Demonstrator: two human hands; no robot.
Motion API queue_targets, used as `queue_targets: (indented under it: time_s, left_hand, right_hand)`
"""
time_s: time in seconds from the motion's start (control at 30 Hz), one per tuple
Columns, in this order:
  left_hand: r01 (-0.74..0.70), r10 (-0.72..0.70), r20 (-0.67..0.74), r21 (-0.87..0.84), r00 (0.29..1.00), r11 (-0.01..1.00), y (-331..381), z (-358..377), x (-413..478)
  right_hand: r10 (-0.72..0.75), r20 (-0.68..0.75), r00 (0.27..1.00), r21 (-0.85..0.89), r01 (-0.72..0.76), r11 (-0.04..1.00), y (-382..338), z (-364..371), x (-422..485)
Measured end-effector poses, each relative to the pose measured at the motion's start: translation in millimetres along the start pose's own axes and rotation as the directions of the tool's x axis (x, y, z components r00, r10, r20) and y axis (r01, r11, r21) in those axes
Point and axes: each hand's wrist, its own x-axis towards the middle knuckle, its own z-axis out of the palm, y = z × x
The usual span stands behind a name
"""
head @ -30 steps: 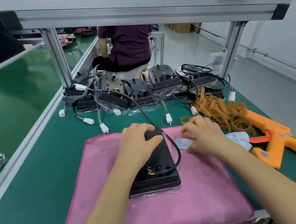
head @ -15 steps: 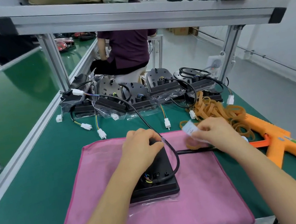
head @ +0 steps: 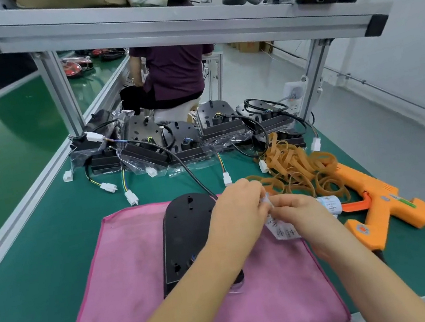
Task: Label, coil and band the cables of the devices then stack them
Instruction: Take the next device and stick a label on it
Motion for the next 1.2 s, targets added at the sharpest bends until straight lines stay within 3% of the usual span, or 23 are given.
queue_targets:
  time_s: [0.23, 0.63, 0.77, 0.93, 1.03, 1.1, 1.13, 1.2]
  left_hand:
    - [0.011, -0.01, -0.008, 0.068, 1.0, 0.998, -2.3, -1.5, -4.1]
    - [-0.08, 0.089, -0.019, 0.27, 0.996, 0.959, 0.4, 4.7, -15.0]
    - [-0.1, 0.115, -0.058, 0.217, 0.992, 0.971, 1.5, 2.6, -15.6]
    - [0.032, -0.029, -0.146, 0.02, 0.989, 0.999, -3.4, -2.5, -14.6]
    - [0.077, -0.077, -0.198, -0.008, 0.977, 0.997, -9.4, -15.5, -13.0]
    - [0.075, -0.073, -0.226, -0.002, 0.971, 0.997, -15.9, -25.6, -11.9]
    - [0.063, -0.057, -0.237, 0.018, 0.97, 0.998, -19.3, -30.7, -11.9]
    - [0.002, 0.019, -0.256, 0.083, 0.966, 0.997, -27.4, -37.9, -14.1]
  right_hand:
    - [-0.111, -0.071, 0.991, -0.068, 0.106, 0.992, 10.9, 5.5, 3.5]
    - [-0.156, -0.116, 0.981, -0.051, 0.151, 0.987, 16.1, 10.4, -3.6]
    - [-0.175, -0.125, 0.976, -0.077, 0.167, 0.983, 14.6, 10.1, -5.3]
    - [-0.16, -0.208, 0.965, -0.237, 0.109, 0.965, 22.5, 7.0, -3.1]
    - [-0.214, -0.242, 0.946, -0.519, 0.06, 0.853, 26.9, 4.0, 2.0]
    - [-0.351, -0.198, 0.915, -0.786, 0.065, 0.614, 27.4, 5.9, 5.1]
    - [-0.427, -0.158, 0.891, -0.85, 0.098, 0.518, 27.5, 8.1, 6.3]
    - [-0.502, -0.117, 0.857, -0.857, 0.169, 0.488, 22.7, 15.7, 6.4]
